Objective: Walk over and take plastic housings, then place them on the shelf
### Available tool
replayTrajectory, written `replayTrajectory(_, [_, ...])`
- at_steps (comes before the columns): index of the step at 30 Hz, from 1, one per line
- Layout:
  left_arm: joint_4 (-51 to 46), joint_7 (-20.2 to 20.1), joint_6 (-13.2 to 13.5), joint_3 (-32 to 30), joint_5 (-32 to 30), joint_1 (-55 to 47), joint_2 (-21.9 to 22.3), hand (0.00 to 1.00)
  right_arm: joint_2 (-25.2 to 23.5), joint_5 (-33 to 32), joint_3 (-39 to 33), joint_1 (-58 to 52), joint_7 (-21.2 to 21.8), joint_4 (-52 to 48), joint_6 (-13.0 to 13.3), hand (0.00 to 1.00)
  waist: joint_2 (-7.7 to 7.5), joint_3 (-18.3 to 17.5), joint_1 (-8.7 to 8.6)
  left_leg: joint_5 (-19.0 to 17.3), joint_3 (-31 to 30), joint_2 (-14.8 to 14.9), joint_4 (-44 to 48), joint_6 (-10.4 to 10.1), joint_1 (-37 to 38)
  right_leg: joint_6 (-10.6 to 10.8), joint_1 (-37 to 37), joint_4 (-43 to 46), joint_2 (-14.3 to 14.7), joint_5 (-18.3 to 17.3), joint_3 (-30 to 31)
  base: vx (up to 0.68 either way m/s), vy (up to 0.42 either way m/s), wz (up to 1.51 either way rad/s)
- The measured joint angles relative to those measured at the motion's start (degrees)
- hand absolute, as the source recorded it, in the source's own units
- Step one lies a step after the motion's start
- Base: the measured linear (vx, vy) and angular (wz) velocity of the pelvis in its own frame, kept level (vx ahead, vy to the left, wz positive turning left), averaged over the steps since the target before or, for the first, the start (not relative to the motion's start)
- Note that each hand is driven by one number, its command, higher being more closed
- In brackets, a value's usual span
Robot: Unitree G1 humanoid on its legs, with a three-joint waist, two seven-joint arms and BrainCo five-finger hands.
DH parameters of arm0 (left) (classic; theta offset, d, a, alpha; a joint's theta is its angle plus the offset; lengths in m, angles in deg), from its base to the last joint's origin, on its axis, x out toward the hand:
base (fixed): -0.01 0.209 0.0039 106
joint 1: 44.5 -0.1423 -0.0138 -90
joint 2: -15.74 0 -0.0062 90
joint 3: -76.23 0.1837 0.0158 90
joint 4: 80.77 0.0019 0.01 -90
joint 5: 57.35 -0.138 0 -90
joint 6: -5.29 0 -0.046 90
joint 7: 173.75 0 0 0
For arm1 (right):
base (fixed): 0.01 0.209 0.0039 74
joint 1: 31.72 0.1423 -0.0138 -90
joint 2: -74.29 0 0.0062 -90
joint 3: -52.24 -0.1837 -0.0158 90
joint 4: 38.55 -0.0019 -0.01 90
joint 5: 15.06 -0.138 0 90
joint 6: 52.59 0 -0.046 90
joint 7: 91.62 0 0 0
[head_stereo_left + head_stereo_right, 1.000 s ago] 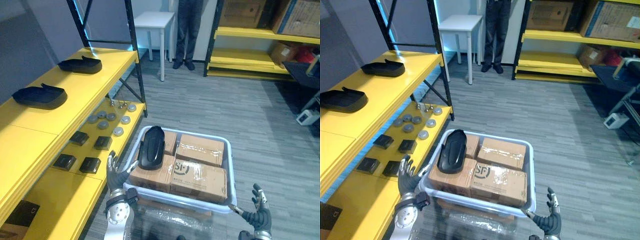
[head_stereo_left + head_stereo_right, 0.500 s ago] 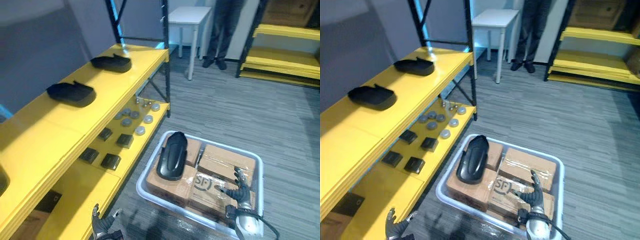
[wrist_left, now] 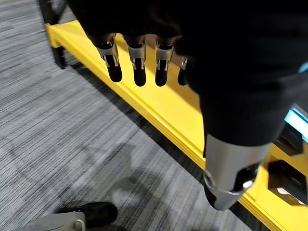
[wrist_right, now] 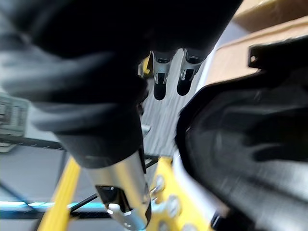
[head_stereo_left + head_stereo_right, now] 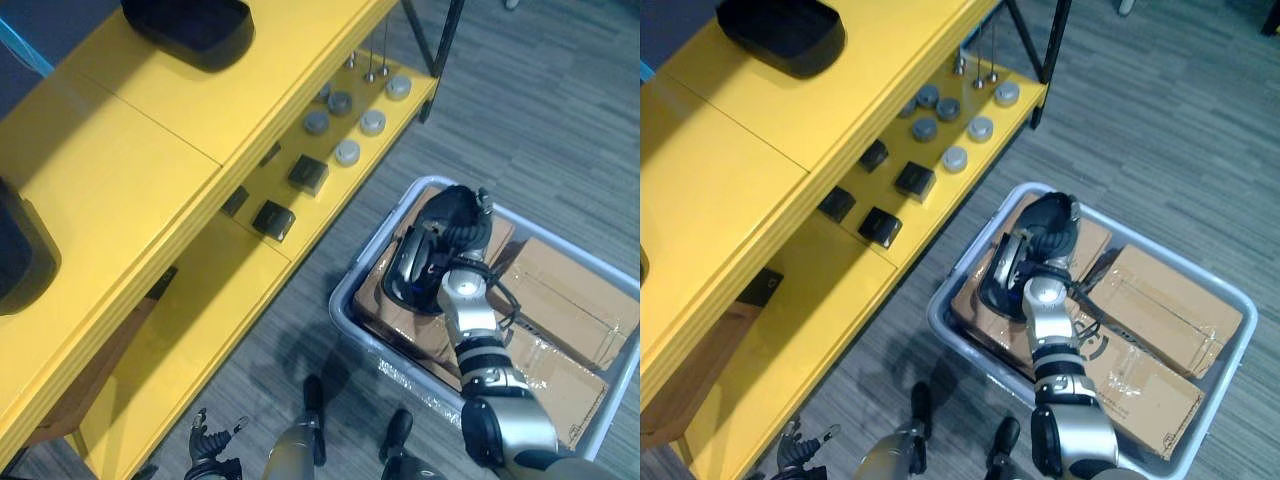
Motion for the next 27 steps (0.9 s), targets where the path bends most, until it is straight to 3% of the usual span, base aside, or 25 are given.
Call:
replayTrajectory(6, [4.07,0.02,0.68,3.5,1.6,3.12,0.51,0.0,3.11,7.57,-0.01,3.88,-5.24,-0.13,-1.7,0.0,0.87,0.98,-0.01,-0.5,-0.73,0.56,2.07,0.69,-3.57,-0.03,-2.94,1.22,0.27,0.01,0.33,0.0,-0.003,0.01])
replayTrajectory(12, [5.27,0.03,0.59,3.56,1.36,5.97,0.96,0.0,3.25,11.18,-0.47,3.83,-8.59,-3.07,-3.27,0.0,1.49,1.66,-0.01,-0.6,-0.75,0.71,3.08,0.83,-5.73,-0.07,-5.13,2.05,0.31,0.0,1.06,0.0,0.003,-0.02])
replayTrajectory(21, [7.43,0.11,0.43,5.66,1.0,7.82,1.21,0.0,2.61,11.07,-0.53,0.59,-8.66,-2.12,-4.06,0.0,1.69,1.8,-0.12,-0.63,-0.67,0.82,3.4,0.88,-6.93,-0.08,-6.75,2.78,0.39,-0.01,1.88,0.0,0.001,0.0])
replayTrajectory(26, [7.84,0.68,-0.03,5.66,0.63,7.89,1.18,0.0,0.31,9.73,-1.19,-1.29,-7.38,3.73,-4.37,0.0,1.66,1.82,-0.23,-0.62,-0.56,0.94,3.42,0.89,-7.23,-0.08,-7.19,2.88,0.64,0.0,3.17,0.01,0.0,-0.01])
replayTrajectory(27, [8.4,0.88,-0.03,5.66,0.62,8.02,1.18,0.0,0.17,9.48,-1.52,-1.24,-7.36,4.62,-4.37,1.0,1.65,1.81,-0.29,-0.62,-0.57,0.94,3.42,0.88,-7.22,-0.08,-7.18,2.89,0.69,0.0,3.19,0.0,0.0,0.0])
